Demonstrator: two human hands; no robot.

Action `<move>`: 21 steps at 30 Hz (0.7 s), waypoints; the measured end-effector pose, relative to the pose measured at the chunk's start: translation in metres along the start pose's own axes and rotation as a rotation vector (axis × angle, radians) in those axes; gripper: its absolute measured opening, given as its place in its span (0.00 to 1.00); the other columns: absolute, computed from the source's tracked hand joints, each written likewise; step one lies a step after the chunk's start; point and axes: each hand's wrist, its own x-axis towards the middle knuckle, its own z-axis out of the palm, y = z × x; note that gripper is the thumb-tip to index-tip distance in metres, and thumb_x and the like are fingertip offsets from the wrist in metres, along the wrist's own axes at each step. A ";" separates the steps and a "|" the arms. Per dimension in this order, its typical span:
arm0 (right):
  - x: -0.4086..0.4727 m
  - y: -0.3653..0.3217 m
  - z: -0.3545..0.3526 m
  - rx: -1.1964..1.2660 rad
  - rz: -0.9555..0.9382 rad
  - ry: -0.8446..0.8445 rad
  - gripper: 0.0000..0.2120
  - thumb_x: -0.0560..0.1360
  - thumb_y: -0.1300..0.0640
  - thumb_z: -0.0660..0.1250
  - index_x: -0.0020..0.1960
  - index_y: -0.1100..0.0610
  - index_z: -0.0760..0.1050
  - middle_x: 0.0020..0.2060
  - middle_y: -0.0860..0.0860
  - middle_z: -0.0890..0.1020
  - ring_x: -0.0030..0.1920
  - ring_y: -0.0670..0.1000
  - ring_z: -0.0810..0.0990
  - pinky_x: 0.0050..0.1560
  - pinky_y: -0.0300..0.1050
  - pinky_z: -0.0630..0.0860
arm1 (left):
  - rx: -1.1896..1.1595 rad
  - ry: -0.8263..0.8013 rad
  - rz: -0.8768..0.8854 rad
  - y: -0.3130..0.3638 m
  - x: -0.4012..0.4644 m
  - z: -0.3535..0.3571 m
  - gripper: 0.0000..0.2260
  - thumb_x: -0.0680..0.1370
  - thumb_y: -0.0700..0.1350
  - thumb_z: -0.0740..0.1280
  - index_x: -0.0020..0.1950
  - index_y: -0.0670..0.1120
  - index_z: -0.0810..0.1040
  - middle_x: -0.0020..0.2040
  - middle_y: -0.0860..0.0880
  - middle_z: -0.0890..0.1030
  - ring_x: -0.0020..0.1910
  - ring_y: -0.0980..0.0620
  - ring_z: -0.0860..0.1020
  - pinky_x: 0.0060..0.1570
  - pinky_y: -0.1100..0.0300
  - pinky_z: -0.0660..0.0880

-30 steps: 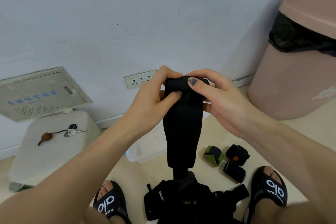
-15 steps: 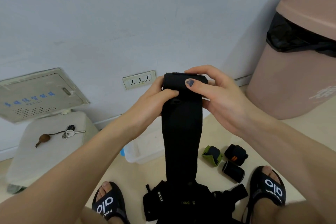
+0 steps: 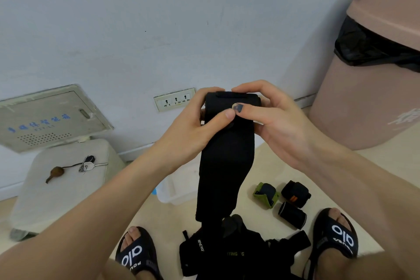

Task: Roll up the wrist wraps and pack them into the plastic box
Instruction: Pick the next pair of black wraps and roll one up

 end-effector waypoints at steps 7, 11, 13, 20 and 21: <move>0.001 0.007 0.000 -0.211 -0.148 0.063 0.14 0.75 0.69 0.73 0.52 0.51 0.82 0.49 0.52 0.85 0.56 0.58 0.83 0.58 0.52 0.83 | -0.196 -0.050 -0.109 0.007 0.000 0.003 0.09 0.86 0.52 0.59 0.64 0.57 0.75 0.51 0.55 0.83 0.47 0.57 0.83 0.42 0.62 0.78; 0.001 0.008 -0.003 -0.364 -0.215 0.062 0.15 0.73 0.63 0.76 0.54 0.46 0.81 0.50 0.51 0.84 0.55 0.57 0.82 0.59 0.54 0.81 | -0.237 -0.041 -0.121 0.005 0.001 0.002 0.07 0.86 0.48 0.60 0.61 0.56 0.76 0.52 0.54 0.82 0.46 0.54 0.81 0.47 0.55 0.76; 0.003 0.006 -0.004 -0.350 -0.155 0.054 0.18 0.74 0.58 0.77 0.60 0.45 0.79 0.52 0.55 0.84 0.54 0.55 0.84 0.58 0.52 0.82 | -0.249 -0.038 -0.112 0.005 0.002 0.000 0.08 0.86 0.45 0.59 0.58 0.57 0.75 0.52 0.52 0.82 0.46 0.52 0.80 0.48 0.52 0.73; 0.000 0.002 -0.001 -0.273 0.024 0.022 0.10 0.84 0.50 0.64 0.58 0.53 0.80 0.42 0.49 0.85 0.39 0.47 0.85 0.41 0.41 0.80 | -0.246 -0.009 -0.077 0.006 0.004 -0.003 0.12 0.73 0.44 0.58 0.53 0.57 0.73 0.46 0.50 0.78 0.47 0.49 0.74 0.49 0.49 0.67; 0.000 0.004 -0.001 -0.291 -0.003 0.025 0.09 0.84 0.52 0.64 0.58 0.55 0.80 0.41 0.49 0.84 0.39 0.47 0.84 0.41 0.41 0.81 | -0.256 -0.005 -0.081 0.006 0.004 -0.002 0.12 0.72 0.44 0.58 0.52 0.57 0.72 0.45 0.50 0.78 0.47 0.49 0.74 0.49 0.49 0.67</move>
